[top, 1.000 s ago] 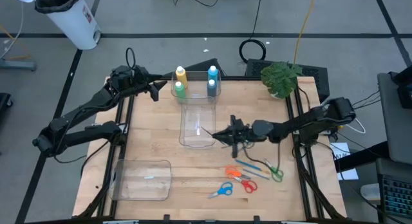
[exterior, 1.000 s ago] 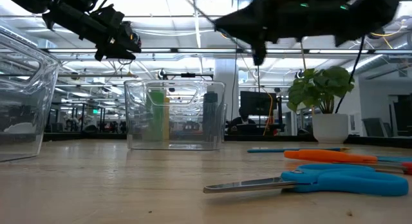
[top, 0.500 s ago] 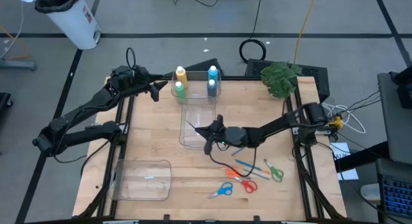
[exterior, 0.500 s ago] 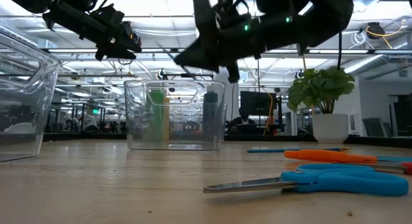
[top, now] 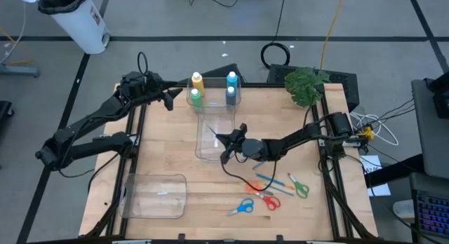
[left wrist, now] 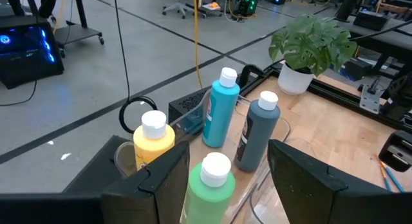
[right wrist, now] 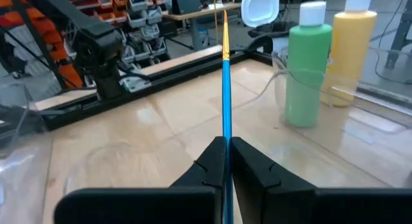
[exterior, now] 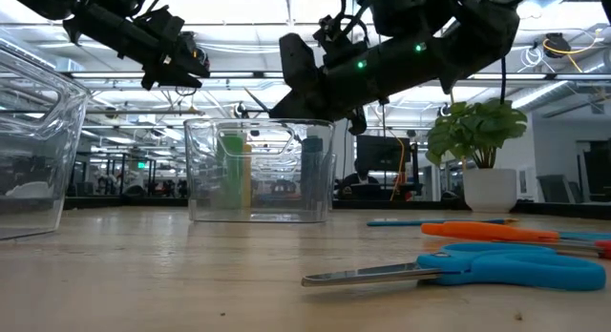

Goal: Pick & Place Paint Supplies
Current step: Put the blue paintbrush into the middle transparent bin

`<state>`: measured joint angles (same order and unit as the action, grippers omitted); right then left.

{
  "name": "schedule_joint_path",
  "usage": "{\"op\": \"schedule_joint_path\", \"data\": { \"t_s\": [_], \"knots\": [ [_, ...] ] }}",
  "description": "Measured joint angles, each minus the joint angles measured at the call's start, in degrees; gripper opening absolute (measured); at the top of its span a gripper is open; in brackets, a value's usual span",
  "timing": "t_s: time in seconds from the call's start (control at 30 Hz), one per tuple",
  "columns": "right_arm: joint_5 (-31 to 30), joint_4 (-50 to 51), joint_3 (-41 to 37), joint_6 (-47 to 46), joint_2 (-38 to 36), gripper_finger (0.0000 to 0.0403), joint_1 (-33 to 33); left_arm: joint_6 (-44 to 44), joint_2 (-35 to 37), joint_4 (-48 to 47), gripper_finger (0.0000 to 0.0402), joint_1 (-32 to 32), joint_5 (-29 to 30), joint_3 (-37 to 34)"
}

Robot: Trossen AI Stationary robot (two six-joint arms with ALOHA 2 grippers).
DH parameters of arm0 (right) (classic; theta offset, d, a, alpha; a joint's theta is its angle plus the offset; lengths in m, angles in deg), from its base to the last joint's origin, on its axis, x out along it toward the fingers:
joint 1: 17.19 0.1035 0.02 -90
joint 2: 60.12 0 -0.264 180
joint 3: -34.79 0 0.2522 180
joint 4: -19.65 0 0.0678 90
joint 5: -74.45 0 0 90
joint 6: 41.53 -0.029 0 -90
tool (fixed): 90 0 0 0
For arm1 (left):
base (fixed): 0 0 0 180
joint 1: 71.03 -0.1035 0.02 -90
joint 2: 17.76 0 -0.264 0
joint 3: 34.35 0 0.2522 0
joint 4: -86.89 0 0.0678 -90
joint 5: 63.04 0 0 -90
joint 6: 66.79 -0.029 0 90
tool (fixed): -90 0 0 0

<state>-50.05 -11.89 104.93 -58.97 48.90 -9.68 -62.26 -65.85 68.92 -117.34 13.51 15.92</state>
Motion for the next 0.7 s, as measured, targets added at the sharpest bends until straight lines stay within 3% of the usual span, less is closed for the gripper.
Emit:
{"op": "schedule_joint_path", "data": {
  "t_s": [0.7],
  "knots": [
    [-0.2,4.9,0.0,-1.8,0.0,0.0009,-1.3,0.0,0.0,0.0,0.0214,0.0,0.0,0.0]
  ]
}}
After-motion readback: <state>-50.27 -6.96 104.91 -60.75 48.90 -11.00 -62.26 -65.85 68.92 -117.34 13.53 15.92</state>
